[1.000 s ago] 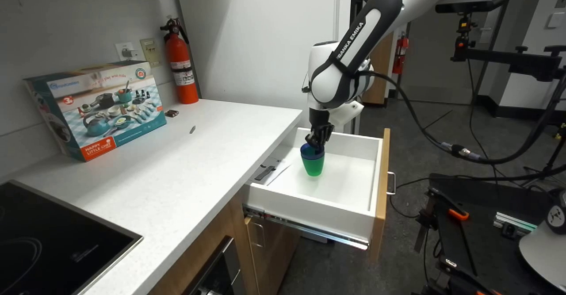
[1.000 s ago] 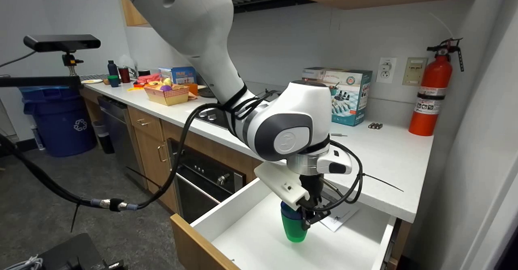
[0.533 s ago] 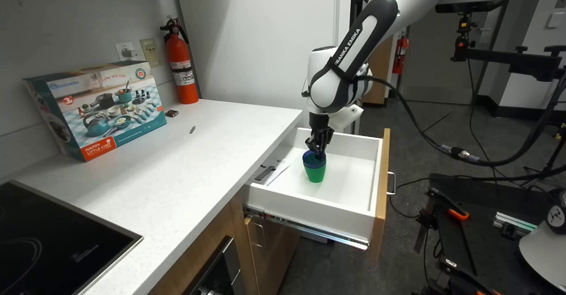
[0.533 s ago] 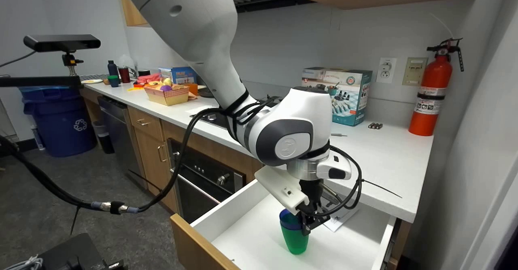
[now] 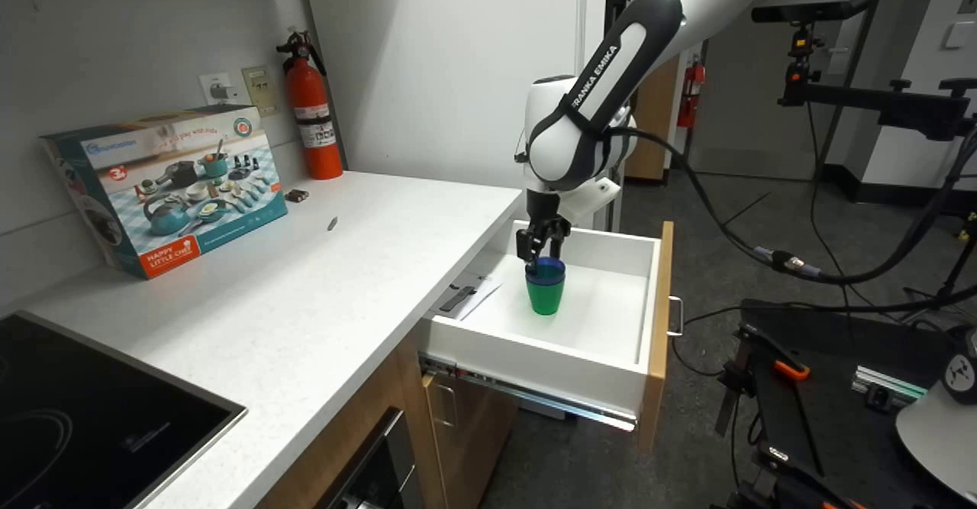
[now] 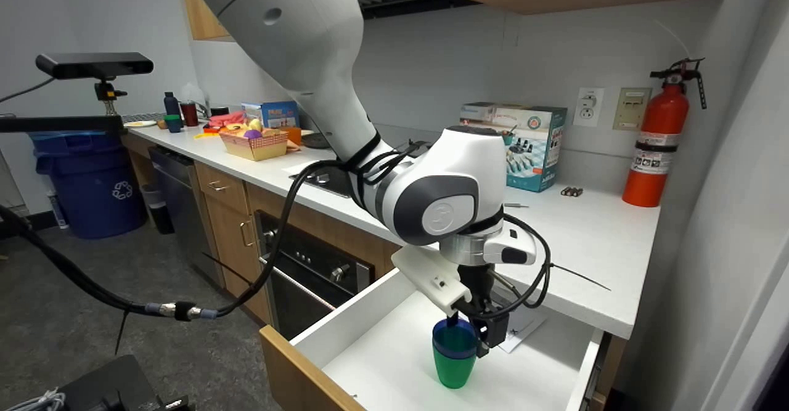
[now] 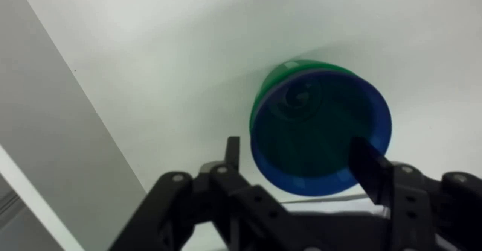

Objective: Put the cup inside the drawer

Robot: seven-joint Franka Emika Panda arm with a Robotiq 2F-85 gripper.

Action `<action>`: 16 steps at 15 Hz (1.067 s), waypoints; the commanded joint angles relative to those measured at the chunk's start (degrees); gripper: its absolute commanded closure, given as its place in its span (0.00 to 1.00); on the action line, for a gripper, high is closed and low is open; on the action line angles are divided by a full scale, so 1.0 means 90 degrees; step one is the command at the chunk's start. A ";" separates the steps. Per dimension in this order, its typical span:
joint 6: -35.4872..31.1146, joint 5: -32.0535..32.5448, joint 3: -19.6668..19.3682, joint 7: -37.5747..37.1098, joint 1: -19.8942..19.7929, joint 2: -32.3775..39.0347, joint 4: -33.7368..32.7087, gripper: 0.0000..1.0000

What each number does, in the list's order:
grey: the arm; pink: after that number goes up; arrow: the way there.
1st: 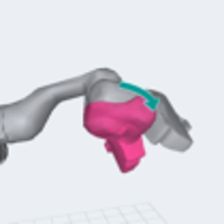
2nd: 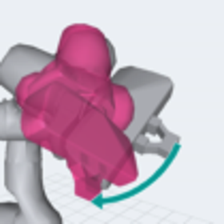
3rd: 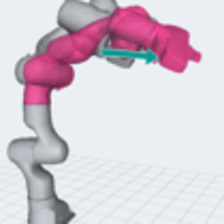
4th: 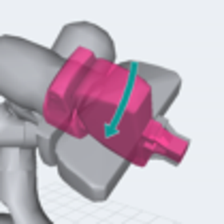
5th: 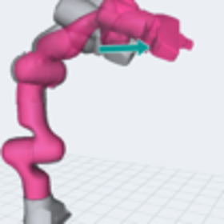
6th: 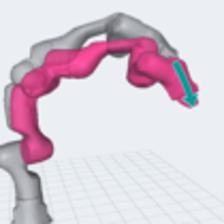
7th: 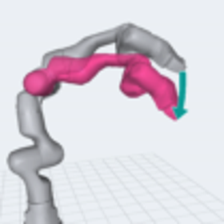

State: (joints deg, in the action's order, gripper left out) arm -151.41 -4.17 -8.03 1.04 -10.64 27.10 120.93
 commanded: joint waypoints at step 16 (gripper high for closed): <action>0.2730 -0.0230 0.0404 0.1852 0.0135 -0.2441 -0.0469 0.00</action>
State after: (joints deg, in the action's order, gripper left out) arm -131.44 -5.24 -4.92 11.85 -10.14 7.50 118.23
